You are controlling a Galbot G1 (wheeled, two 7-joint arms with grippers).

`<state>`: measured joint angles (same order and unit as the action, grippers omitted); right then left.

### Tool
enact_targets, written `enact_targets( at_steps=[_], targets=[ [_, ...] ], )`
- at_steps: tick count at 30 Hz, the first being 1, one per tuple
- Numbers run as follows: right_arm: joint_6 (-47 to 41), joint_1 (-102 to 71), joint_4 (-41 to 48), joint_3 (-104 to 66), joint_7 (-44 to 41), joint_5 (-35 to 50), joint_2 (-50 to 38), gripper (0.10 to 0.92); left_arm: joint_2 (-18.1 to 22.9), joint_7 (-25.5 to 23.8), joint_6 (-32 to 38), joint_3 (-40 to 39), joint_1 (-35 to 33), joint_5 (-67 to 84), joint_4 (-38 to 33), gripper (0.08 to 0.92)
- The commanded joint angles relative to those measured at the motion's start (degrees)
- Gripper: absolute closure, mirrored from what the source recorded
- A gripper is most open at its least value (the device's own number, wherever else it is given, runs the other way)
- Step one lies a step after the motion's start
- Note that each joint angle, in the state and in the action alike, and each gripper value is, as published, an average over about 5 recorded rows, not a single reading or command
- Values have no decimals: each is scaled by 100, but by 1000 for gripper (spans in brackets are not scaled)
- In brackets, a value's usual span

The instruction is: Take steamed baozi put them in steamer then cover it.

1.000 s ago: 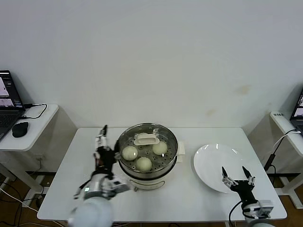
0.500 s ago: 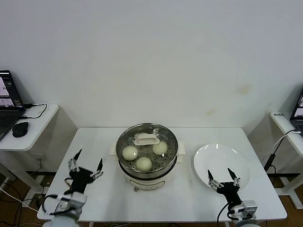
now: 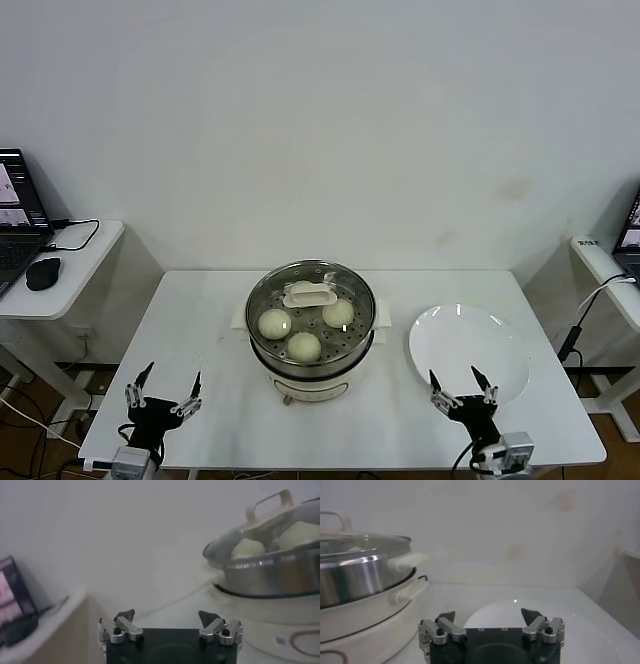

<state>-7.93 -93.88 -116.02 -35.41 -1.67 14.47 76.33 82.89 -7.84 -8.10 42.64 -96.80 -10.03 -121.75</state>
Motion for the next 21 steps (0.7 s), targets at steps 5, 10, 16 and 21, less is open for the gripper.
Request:
enact_targets(
  at_steps=[5,10,16,21],
  targets=[
    [122,-512,-314,-74,-40,-172,59,203,-192,109,-200,0,-437,400,-94,177],
    [160,-509,-271,-17,-104,-328,86,202,-218,101,-310,-26,-476,375,-233,177],
    [216,-496,-214,-65,-121,-372,64,203,-195,94,-325,-180,-472,284,-389,177],
    [205,-499,-258,-138,-146,-381,51,202,-222,160,-151,-336,-495,67,-407,177]
  ],
)
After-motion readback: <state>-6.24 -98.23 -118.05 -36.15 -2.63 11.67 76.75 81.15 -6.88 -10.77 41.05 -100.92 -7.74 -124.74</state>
